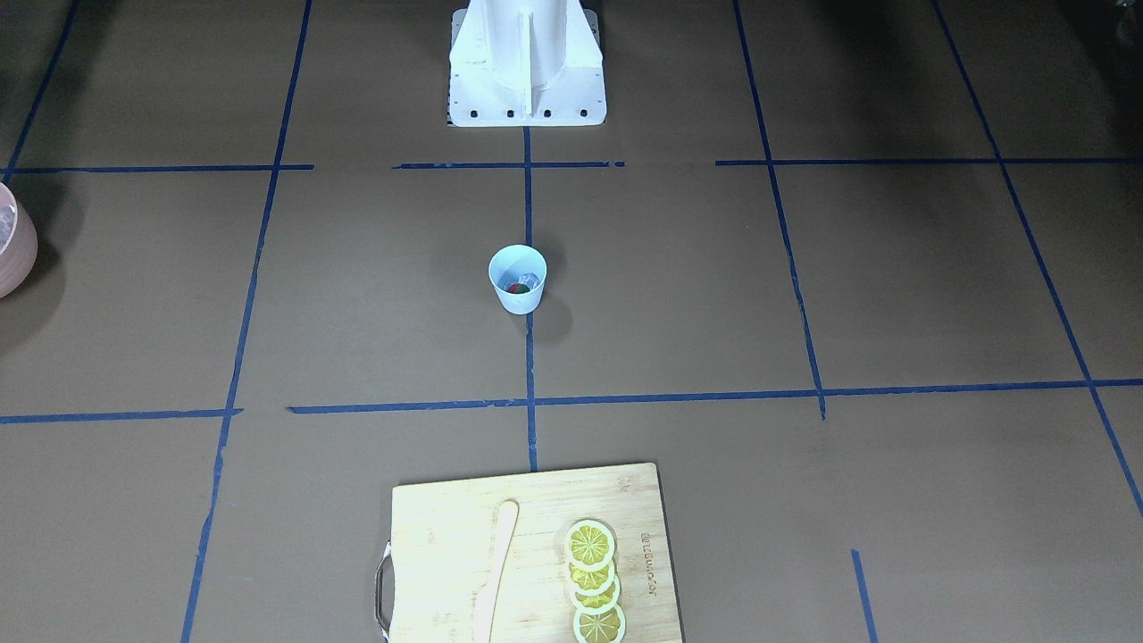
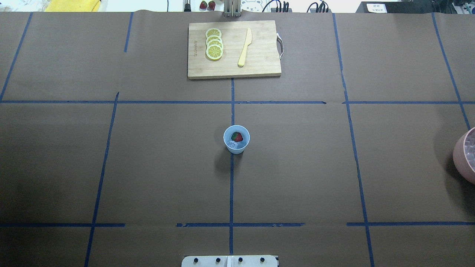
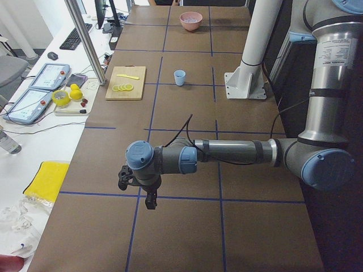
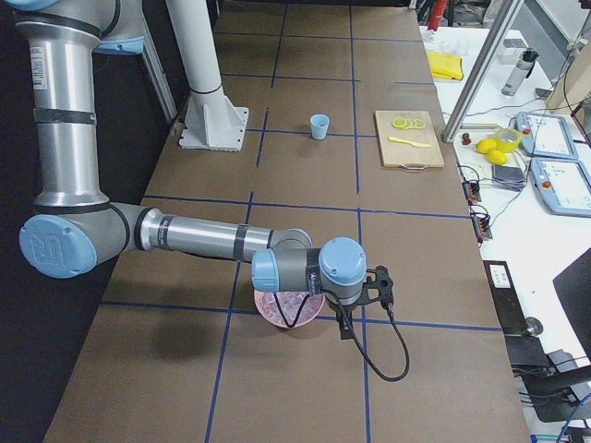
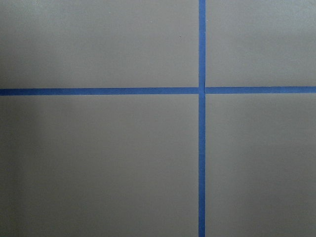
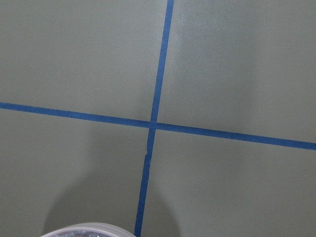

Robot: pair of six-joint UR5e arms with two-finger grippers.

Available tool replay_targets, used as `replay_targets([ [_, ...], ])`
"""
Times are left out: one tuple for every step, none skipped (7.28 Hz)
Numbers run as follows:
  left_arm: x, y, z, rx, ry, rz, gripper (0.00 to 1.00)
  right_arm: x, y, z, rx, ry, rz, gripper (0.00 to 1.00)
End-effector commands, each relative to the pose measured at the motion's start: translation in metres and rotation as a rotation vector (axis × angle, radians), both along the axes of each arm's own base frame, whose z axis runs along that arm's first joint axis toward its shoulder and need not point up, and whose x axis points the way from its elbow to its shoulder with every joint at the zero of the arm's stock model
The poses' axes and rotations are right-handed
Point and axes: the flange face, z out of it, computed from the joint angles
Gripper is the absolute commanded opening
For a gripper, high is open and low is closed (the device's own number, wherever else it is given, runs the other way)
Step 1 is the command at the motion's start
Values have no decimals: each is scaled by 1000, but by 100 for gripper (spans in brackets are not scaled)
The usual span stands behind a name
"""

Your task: Put ice and strawberries in cup

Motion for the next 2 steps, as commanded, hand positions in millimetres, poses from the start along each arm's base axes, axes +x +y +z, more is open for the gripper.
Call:
replay_targets([
  [0,0,0,-1,0,-1,100,0,-1,-4,10,1,-1,99],
  [0,0,0,-1,0,-1,100,0,-2,-4,8,1,-1,99],
])
